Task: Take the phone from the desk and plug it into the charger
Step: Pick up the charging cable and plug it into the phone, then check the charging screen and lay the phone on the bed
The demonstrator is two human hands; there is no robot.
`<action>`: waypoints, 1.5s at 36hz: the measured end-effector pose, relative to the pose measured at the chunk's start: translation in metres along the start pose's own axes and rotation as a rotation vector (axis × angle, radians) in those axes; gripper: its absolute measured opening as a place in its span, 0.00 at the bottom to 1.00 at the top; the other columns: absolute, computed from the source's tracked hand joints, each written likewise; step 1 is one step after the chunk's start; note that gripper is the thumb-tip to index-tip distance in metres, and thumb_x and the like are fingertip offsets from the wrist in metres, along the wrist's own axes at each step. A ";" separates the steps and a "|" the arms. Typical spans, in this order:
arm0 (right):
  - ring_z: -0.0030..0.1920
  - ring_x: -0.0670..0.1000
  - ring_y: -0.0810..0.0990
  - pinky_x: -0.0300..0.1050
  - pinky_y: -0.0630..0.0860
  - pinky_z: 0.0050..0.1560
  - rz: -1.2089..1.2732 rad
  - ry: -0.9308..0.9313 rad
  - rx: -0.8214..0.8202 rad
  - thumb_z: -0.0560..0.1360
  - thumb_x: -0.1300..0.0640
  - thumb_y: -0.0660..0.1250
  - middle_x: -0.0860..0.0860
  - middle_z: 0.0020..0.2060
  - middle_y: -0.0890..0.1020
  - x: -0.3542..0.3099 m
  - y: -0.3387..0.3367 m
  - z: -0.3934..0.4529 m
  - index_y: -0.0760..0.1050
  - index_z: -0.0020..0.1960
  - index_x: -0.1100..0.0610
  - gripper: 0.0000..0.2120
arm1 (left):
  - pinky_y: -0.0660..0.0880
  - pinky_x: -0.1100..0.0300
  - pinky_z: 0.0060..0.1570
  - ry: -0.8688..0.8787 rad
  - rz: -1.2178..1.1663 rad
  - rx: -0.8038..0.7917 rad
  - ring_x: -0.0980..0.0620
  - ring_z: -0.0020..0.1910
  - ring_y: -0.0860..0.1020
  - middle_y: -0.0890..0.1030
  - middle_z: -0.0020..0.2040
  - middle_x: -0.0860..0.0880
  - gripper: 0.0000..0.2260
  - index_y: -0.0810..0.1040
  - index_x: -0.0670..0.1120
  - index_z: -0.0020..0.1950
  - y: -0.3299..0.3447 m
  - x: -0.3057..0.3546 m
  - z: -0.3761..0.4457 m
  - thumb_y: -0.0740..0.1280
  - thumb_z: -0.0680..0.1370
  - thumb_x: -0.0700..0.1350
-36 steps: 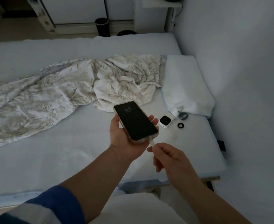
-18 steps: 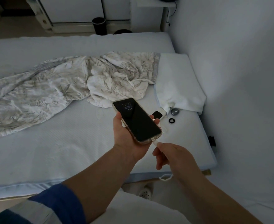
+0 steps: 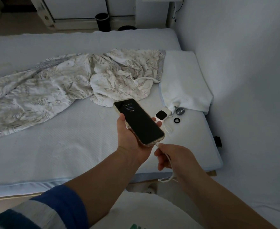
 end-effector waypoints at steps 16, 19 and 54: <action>0.37 0.46 0.76 0.46 0.74 0.55 -0.122 -0.138 -0.089 0.77 0.51 0.58 0.49 0.34 0.76 0.000 0.018 0.022 0.70 0.34 0.53 0.14 | 0.79 0.49 0.45 -0.109 0.174 0.009 0.43 0.50 0.82 0.81 0.56 0.41 0.33 0.75 0.47 0.62 -0.024 0.029 0.002 0.52 0.71 0.69; 0.44 0.50 0.79 0.47 0.74 0.52 -0.067 -0.226 -0.011 0.76 0.46 0.56 0.49 0.40 0.79 0.004 0.014 0.031 0.72 0.39 0.49 0.12 | 0.78 0.48 0.49 -0.143 0.246 -0.018 0.43 0.49 0.81 0.80 0.54 0.41 0.33 0.74 0.46 0.63 -0.032 0.035 0.001 0.51 0.72 0.68; 0.29 0.44 0.74 0.38 0.72 0.35 0.245 -0.195 0.236 0.78 0.56 0.58 0.47 0.31 0.79 -0.023 0.082 0.086 0.74 0.37 0.47 0.12 | 0.73 0.57 0.43 -0.036 1.184 0.173 0.51 0.37 0.76 0.82 0.38 0.44 0.12 0.82 0.41 0.45 -0.081 0.148 0.028 0.62 0.75 0.48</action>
Point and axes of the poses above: each hand's wrist, its own z-axis towards the middle knuckle, its own y-axis out of the palm, x = y × z, the point moved 3 cm from there along z, towards the middle knuckle
